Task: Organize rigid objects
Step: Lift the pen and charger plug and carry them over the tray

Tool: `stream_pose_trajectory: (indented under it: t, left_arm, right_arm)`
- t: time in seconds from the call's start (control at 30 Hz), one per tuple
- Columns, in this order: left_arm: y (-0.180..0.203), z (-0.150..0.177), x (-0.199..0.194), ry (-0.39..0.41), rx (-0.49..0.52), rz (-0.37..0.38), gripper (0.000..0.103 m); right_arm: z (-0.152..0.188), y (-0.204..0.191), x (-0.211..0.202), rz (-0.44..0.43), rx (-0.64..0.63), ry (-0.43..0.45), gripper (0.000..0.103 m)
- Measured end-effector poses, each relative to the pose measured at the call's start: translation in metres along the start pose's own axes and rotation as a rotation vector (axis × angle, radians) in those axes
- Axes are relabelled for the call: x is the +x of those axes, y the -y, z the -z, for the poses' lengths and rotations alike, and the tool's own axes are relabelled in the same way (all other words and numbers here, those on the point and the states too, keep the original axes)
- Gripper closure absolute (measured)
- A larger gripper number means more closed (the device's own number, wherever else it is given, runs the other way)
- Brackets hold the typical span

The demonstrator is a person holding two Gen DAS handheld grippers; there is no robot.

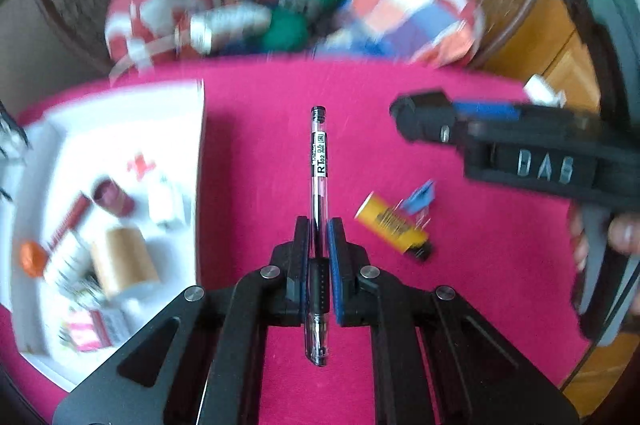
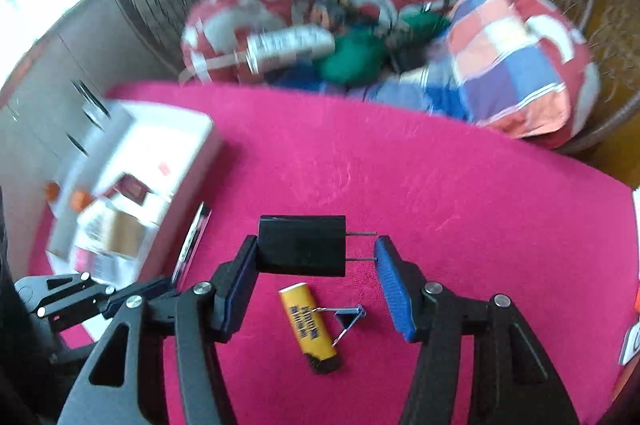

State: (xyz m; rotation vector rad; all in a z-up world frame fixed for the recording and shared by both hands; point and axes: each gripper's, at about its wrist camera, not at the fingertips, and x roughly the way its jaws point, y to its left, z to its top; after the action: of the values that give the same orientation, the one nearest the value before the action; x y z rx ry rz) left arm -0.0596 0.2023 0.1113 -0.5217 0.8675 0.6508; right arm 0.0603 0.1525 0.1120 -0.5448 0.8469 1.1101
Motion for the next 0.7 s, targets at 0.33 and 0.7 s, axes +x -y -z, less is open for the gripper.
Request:
stream_pose_trajectory:
  t: [0.33,0.7]
  left_arm:
    - [-0.007,-0.057,-0.149,0.388,0.036,-0.025,0.095]
    - [-0.035,-0.065,-0.228,0.532,0.079,-0.052,0.095]
  right_arm:
    - [-0.015,-0.026,-0.155,-0.036,0.004,0.390,0.045]
    - [-0.021,-0.074,-0.216,-0.078,-0.045,0.559,0.045]
